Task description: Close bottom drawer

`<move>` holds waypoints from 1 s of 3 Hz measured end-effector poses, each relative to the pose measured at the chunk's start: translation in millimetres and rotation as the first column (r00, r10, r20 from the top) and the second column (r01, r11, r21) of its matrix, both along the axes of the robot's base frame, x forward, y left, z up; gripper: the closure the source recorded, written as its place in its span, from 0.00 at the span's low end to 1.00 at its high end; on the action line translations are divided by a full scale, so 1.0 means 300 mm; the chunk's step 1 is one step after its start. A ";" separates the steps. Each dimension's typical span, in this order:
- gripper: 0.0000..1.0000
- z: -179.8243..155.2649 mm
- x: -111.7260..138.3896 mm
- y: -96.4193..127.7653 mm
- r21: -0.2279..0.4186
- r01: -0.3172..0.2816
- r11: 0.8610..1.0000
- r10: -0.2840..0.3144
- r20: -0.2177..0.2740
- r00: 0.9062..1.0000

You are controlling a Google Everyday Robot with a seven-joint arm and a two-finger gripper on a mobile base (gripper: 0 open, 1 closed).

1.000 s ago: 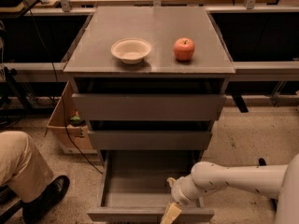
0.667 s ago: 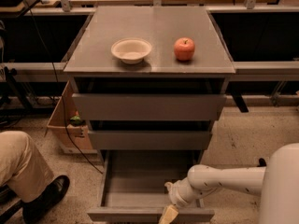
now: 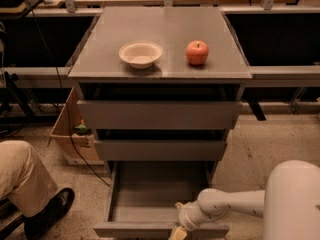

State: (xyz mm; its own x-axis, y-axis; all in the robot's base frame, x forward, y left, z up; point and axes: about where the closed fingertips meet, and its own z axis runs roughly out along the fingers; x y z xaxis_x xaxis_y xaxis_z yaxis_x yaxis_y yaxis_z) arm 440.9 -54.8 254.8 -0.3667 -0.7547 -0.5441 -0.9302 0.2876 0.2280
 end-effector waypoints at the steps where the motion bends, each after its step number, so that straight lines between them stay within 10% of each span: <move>1: 0.00 -0.113 0.020 0.014 0.001 0.024 1.000 -0.024 0.026 0.999; 3: 0.14 -0.233 0.095 0.067 0.008 0.041 0.999 -0.041 0.092 0.995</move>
Offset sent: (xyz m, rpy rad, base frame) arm 0.0288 0.0169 -0.0858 0.0059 -0.0945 -0.0545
